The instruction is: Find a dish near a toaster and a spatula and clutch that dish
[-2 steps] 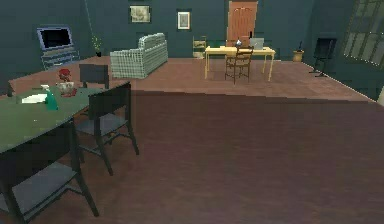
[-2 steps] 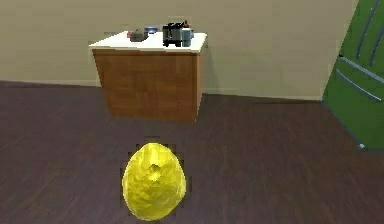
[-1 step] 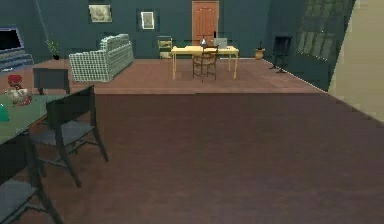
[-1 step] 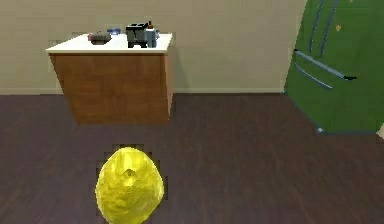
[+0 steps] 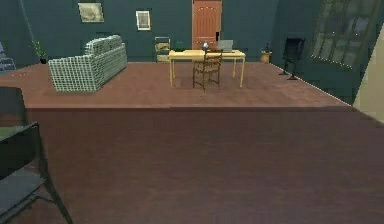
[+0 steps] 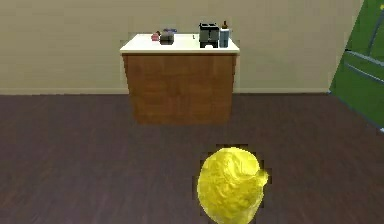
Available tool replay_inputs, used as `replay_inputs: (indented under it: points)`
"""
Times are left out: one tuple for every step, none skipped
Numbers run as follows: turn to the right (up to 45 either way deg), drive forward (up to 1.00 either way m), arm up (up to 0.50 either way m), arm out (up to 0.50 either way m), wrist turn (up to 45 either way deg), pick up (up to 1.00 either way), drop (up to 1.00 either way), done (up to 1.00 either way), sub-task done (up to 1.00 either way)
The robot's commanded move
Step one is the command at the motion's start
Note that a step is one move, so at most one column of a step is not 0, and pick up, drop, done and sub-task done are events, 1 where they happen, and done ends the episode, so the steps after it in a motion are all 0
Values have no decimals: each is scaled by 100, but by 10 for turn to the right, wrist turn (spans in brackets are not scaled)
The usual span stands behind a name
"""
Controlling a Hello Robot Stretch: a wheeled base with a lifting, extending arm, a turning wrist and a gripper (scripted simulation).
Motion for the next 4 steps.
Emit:
replay_inputs:
  points:
    - [450,0,0,0,0,0,0,0,0]
    - [60,0,0,0,0,0,0,0,0]
    - [0,85,0,0,0,0,0,0,0]
    - [90,0,0,0,0,0,0,0,0]
